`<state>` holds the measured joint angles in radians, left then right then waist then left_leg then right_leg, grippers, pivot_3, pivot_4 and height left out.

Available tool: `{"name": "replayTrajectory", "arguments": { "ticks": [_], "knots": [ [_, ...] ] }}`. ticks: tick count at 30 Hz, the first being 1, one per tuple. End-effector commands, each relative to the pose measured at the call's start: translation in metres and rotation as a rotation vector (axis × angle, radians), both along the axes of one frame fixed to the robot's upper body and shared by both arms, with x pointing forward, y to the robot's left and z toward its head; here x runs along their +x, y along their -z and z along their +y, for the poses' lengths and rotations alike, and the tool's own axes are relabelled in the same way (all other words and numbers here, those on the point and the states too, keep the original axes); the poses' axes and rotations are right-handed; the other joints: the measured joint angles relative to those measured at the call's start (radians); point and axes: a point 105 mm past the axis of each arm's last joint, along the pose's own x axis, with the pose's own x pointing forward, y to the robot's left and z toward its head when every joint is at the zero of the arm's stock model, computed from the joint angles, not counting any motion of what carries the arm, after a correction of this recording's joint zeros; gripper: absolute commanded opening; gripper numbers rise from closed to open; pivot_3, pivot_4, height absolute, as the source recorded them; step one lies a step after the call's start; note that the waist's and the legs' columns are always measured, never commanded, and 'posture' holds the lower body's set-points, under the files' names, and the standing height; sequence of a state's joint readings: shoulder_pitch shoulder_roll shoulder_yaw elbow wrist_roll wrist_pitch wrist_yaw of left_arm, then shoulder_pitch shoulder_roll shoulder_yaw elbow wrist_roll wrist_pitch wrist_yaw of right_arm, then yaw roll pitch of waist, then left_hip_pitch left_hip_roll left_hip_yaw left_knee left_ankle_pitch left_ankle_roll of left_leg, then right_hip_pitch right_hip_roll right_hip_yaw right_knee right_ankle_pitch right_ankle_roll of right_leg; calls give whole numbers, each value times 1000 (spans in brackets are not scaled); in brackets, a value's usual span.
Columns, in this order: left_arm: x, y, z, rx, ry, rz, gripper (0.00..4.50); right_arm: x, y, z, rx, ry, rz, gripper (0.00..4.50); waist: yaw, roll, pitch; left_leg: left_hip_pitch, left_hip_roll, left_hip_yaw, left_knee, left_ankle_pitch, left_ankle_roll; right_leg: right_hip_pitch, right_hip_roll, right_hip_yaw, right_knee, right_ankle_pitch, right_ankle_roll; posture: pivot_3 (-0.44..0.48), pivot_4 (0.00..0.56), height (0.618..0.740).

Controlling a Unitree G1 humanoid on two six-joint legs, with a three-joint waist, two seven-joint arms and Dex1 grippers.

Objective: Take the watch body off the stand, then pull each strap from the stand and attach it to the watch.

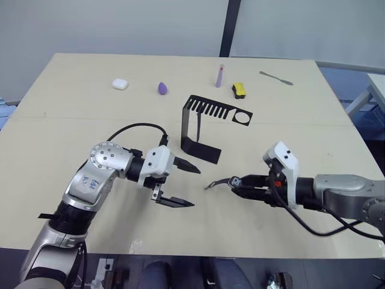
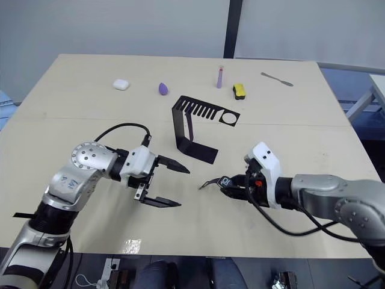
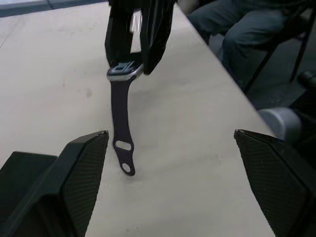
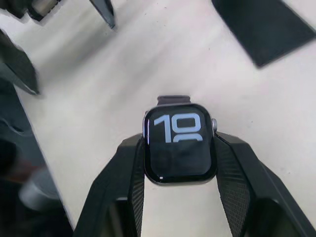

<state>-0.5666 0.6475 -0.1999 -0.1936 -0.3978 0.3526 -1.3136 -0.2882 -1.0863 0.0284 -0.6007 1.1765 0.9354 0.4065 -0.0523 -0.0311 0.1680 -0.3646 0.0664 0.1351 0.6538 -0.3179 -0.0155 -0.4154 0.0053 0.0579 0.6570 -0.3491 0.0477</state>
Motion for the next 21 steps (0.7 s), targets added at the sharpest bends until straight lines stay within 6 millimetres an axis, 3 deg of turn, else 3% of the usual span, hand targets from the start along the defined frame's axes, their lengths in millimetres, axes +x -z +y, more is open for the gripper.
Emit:
{"name": "replayTrajectory", "arguments": {
  "ticks": [1,7,21],
  "knots": [
    [-4,-14,-6,-48,23,-8,4469,-6,-17,5,-67,-171,-270,1528,0,0,0,-1,0,-1,1,0,0,0,0,-1,0,0,0,0,150,740],
    [0,-15,-11,-40,11,-59,4469,-13,-18,4,-121,-318,-463,1528,-3,0,0,-3,0,-3,5,0,0,0,1,-2,2,0,1,0,150,740],
    [11,-12,-11,-30,-39,-101,4469,-9,-16,-1,-157,-377,-511,1528,-1,0,0,-3,0,-4,9,0,0,0,1,-2,5,0,0,0,150,740]
  ]
}}
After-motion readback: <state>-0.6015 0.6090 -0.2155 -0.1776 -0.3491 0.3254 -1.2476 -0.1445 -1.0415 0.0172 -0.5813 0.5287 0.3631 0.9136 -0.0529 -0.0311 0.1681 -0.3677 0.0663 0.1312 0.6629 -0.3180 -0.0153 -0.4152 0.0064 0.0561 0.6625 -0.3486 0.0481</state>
